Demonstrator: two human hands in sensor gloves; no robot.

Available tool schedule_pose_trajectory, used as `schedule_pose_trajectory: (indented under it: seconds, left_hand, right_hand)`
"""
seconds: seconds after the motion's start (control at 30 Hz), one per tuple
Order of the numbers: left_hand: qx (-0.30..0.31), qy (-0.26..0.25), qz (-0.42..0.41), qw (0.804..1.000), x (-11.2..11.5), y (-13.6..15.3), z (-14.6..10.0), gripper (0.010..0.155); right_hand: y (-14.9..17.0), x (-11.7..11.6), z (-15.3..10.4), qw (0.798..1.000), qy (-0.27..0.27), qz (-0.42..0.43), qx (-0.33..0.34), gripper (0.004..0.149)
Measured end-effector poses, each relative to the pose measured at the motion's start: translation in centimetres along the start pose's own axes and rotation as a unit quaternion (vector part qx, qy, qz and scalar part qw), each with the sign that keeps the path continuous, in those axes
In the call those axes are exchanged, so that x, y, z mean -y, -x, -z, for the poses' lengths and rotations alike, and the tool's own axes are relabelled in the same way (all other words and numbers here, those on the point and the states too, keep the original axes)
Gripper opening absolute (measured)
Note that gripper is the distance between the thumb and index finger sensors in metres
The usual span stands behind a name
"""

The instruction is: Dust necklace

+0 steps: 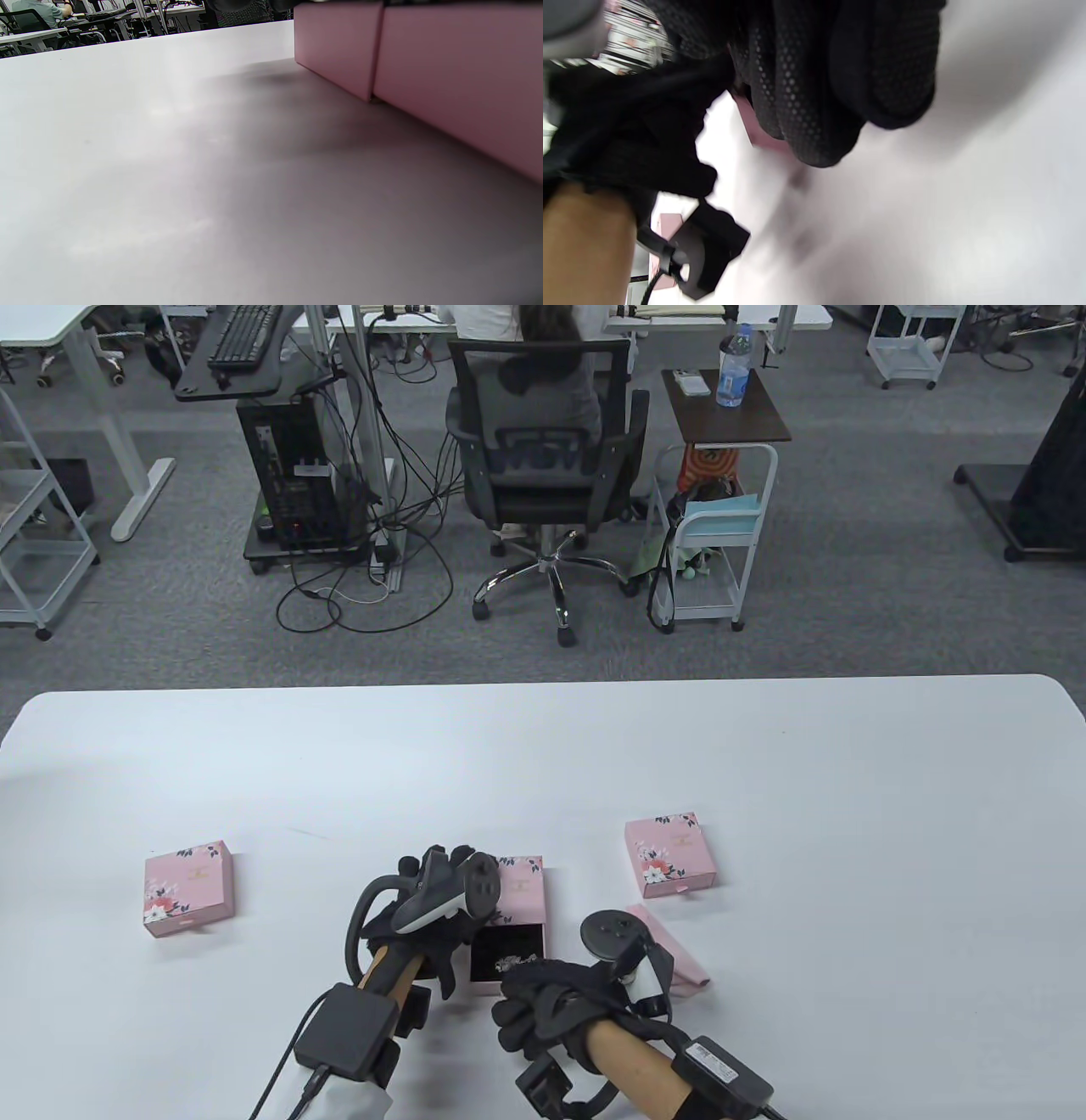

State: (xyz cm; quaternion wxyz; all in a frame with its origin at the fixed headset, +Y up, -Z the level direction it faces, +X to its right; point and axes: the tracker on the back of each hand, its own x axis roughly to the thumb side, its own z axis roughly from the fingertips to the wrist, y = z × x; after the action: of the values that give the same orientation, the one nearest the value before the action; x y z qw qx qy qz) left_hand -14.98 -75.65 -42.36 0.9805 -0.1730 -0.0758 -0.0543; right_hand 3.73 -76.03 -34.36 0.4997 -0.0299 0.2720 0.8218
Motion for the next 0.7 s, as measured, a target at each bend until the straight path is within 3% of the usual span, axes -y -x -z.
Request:
schedule_pose_trajectory:
  seconds: [0.1, 0.4, 0.5, 0.63, 0.7]
  left_hand:
    - [0.0, 0.0, 0.0, 1.0, 0.0, 0.0, 0.0, 0.066]
    - [0.0, -0.002, 0.011, 1.0, -0.1, -0.1, 0.0, 0.066]
    - [0.0, -0.004, 0.018, 1.0, -0.1, -0.1, 0.0, 0.066]
    - [0.001, -0.004, 0.021, 1.0, -0.1, -0.1, 0.0, 0.066]
    - [0.002, -0.005, 0.03, 1.0, -0.2, -0.2, 0.0, 0.066]
  right_hand:
    - [-1.2, 2.0, -0.4, 0.992, 0.068, -0.072, 0.081, 0.048]
    - [-3.2, 6.3, -1.9, 0.94, 0.203, -0.244, 0.122, 0.063]
    - [-3.8, 7.9, -2.1, 0.898, 0.26, -0.333, 0.126, 0.068]
    - [-4.2, 9.3, -2.4, 0.819, 0.322, -0.453, 0.139, 0.073]
    - [-3.9, 9.4, -2.4, 0.8, 0.329, -0.485, 0.128, 0.076]
